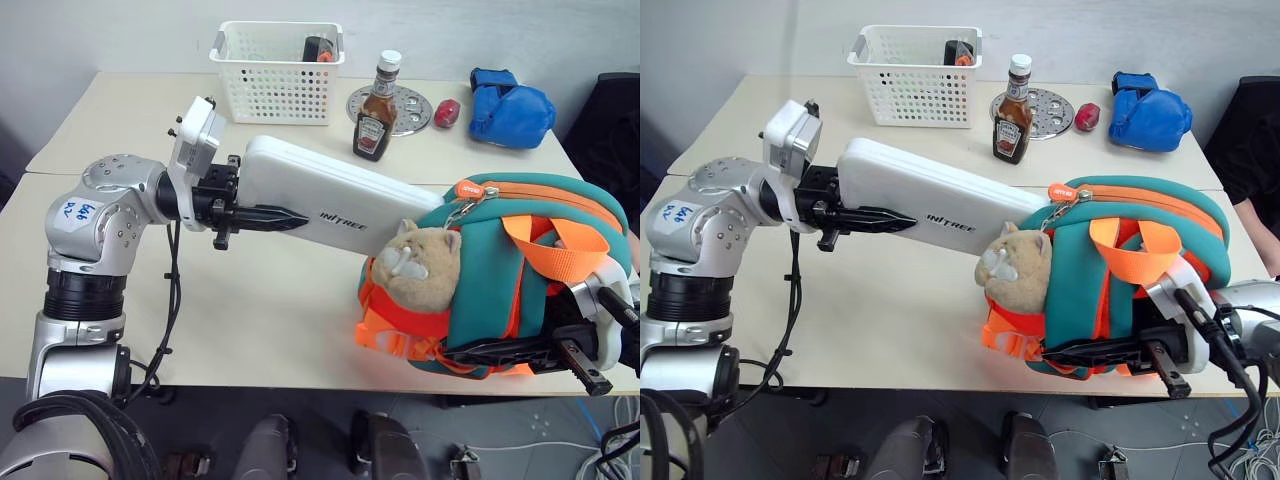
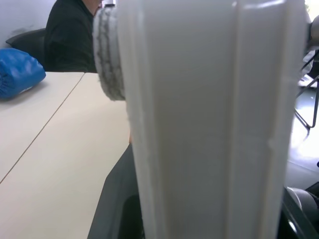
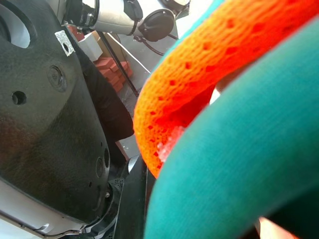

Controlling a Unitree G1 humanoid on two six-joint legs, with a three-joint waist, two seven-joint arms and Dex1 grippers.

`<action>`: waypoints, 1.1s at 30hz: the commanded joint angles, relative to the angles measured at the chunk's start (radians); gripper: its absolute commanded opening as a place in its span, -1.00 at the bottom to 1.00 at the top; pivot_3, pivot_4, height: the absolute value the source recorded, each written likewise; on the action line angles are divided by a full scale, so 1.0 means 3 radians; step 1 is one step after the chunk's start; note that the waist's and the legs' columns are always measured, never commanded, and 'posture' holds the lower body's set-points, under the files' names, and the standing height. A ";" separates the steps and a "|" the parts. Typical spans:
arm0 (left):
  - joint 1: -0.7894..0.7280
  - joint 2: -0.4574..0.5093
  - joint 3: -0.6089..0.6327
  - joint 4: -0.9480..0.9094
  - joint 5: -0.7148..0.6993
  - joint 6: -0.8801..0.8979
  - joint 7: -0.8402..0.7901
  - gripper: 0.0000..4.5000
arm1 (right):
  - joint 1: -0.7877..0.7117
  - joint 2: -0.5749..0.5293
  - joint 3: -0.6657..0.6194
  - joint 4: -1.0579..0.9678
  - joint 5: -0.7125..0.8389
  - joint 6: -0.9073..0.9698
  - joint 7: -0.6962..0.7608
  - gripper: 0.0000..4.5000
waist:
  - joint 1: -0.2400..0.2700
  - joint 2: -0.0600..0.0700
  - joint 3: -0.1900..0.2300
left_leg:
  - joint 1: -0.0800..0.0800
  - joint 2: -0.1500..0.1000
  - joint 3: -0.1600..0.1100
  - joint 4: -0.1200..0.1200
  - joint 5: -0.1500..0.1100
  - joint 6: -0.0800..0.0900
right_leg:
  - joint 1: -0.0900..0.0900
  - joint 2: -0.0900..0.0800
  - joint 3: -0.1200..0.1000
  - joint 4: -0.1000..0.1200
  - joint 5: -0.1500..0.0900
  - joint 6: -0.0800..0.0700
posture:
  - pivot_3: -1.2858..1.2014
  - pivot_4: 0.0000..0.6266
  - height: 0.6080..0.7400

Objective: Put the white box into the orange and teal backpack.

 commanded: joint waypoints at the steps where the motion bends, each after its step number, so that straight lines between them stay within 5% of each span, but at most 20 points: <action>1: -0.0058 0.0109 0.0060 -0.0146 -0.0106 0.0035 -0.0173 -0.40 | -0.0071 0.0056 -0.0039 0.0092 0.0102 0.0043 -0.0092 -0.99 | -0.0001 0.0000 0.0000 | 0.0001 0.0000 0.0000 0.0000 0.0000 0.0000 | 0.0000 0.0000 0.0000 0.0000 0.0000 0.0000 | 0.03 -0.52 1.00; 9: -0.0020 -0.0107 -0.0192 -0.0126 0.0125 -0.0190 -0.0116 -0.40 | -0.0101 0.0069 -0.0066 0.0058 0.0190 0.0089 -0.0157 -0.99 | 0.0012 0.0000 0.0000 | 0.0000 -0.0001 0.0000 0.0001 0.0000 0.0001 | 0.0001 0.0000 0.0000 0.0001 0.0000 0.0000 | 0.03 -0.52 1.00; 22: 0.0229 -0.0879 -0.0295 -0.0552 0.0148 -0.0054 0.0707 -0.40 | 0.0000 0.0077 -0.0091 -0.0098 0.0275 0.0084 -0.0231 -0.99 | 0.0000 0.0001 -0.0001 | -0.0004 0.0000 -0.0001 0.0005 0.0000 0.0004 | -0.0001 0.0000 -0.0001 0.0013 0.0003 0.0005 | 0.03 -0.52 1.00; 33: 0.0203 -0.1750 -0.0952 -0.0169 0.0670 -0.0136 0.1345 -0.40 | -0.0104 0.0226 0.0085 -0.0110 0.0271 0.0060 -0.0375 -0.99 | 0.0038 0.0001 -0.0001 | -0.0006 -0.0008 -0.0003 0.0007 0.0000 0.0013 | 0.0003 -0.0001 -0.0002 -0.0005 0.0007 0.0012 | 0.03 -0.52 1.00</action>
